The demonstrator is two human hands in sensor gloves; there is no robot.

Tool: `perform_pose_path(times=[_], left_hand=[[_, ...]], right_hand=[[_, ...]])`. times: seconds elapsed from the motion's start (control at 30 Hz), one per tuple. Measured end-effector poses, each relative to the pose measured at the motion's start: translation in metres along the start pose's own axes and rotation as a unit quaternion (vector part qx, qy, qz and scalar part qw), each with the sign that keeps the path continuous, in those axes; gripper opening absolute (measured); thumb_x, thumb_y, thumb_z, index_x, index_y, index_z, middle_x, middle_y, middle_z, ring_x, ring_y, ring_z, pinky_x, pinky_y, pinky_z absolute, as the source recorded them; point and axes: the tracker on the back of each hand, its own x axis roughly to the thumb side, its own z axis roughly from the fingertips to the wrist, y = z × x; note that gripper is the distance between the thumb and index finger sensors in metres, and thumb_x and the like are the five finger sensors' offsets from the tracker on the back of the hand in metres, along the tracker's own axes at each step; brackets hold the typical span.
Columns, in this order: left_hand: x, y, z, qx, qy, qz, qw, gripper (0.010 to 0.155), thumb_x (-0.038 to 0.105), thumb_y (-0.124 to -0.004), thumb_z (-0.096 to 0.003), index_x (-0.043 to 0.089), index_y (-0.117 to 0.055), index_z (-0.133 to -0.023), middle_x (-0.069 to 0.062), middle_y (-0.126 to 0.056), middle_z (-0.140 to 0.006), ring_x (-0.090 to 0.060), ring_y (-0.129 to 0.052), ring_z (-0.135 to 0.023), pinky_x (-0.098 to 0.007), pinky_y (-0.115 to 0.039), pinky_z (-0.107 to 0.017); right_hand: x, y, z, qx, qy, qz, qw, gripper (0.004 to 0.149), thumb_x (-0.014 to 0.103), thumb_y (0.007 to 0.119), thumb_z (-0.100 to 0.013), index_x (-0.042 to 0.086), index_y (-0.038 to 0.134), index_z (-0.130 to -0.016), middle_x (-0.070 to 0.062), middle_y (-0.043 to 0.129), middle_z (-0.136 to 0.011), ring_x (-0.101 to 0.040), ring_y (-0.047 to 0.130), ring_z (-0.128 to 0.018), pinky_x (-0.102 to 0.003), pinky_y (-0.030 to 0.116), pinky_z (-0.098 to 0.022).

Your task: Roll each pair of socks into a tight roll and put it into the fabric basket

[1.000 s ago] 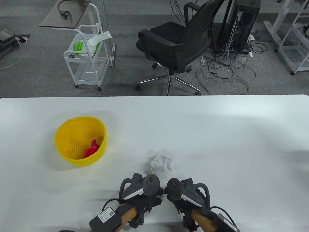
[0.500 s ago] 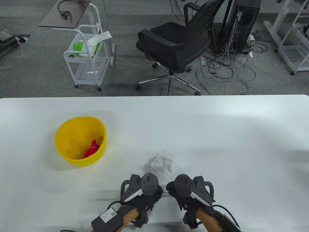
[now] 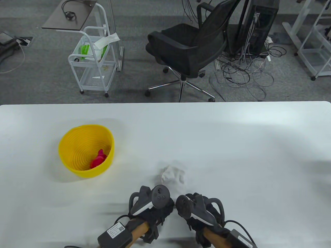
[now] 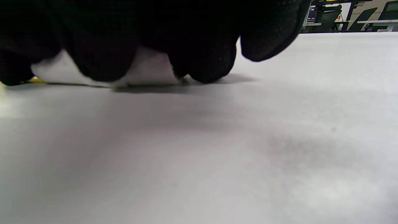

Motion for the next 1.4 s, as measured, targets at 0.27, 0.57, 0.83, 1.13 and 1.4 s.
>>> perform_pose_path(times=[0.27, 0.57, 0.83, 1.13, 1.4], left_hand=[[0.002, -0.002, 0.001, -0.009, -0.019, -0.042, 0.999, 0.047, 0.046, -0.094, -0.0306, 0.028, -0.096, -0.074, -0.001, -0.098, -0.068, -0.02, -0.1, -0.047, -0.043, -0.081, -0.043], [-0.002, -0.004, 0.0, -0.01, -0.01, -0.019, 1.0, 0.041, 0.042, -0.085, -0.0369, 0.028, -0.095, -0.074, -0.003, -0.097, -0.066, -0.02, -0.098, -0.044, -0.043, -0.08, -0.042], [-0.003, -0.004, -0.001, -0.011, -0.003, -0.003, 1.0, 0.041, 0.043, -0.082, -0.0384, 0.028, -0.095, -0.074, -0.003, -0.097, -0.065, -0.021, -0.098, -0.043, -0.043, -0.08, -0.041], [-0.002, 0.0, -0.001, -0.01, 0.008, -0.011, 1.0, 0.043, 0.045, -0.081, -0.0382, 0.026, -0.096, -0.075, -0.003, -0.098, -0.066, -0.021, -0.1, -0.044, -0.044, -0.081, -0.041], [-0.005, 0.005, 0.001, -0.006, 0.003, 0.006, 1.0, 0.046, 0.045, -0.086, -0.0362, 0.032, -0.095, -0.079, -0.002, -0.092, -0.079, -0.022, -0.098, -0.054, -0.044, -0.079, -0.046]], right_hand=[[-0.004, -0.003, -0.004, 0.037, 0.005, -0.038, 0.999, 0.042, 0.043, 0.079, -0.042, 0.031, 0.084, -0.082, 0.006, 0.09, -0.082, -0.015, 0.093, -0.072, -0.048, 0.074, -0.061], [-0.014, -0.02, 0.001, -0.015, 0.0, -0.079, 0.997, 0.042, 0.044, 0.083, -0.04, 0.036, 0.085, -0.081, 0.008, 0.09, -0.084, -0.015, 0.094, -0.073, -0.048, 0.075, -0.061], [-0.004, -0.021, 0.009, -0.011, -0.042, -0.043, 0.998, 0.041, 0.044, 0.087, -0.038, 0.037, 0.088, -0.078, 0.011, 0.092, -0.084, -0.015, 0.095, -0.076, -0.049, 0.075, -0.062], [-0.008, -0.003, -0.001, 0.032, -0.01, -0.041, 0.999, 0.048, 0.045, 0.087, -0.038, 0.04, 0.08, -0.085, 0.013, 0.084, -0.093, -0.015, 0.089, -0.083, -0.05, 0.072, -0.065], [-0.002, 0.001, -0.001, 0.003, -0.001, -0.01, 1.0, 0.053, 0.045, 0.09, -0.036, 0.037, 0.079, -0.087, 0.011, 0.084, -0.091, -0.014, 0.09, -0.079, -0.05, 0.072, -0.066]])
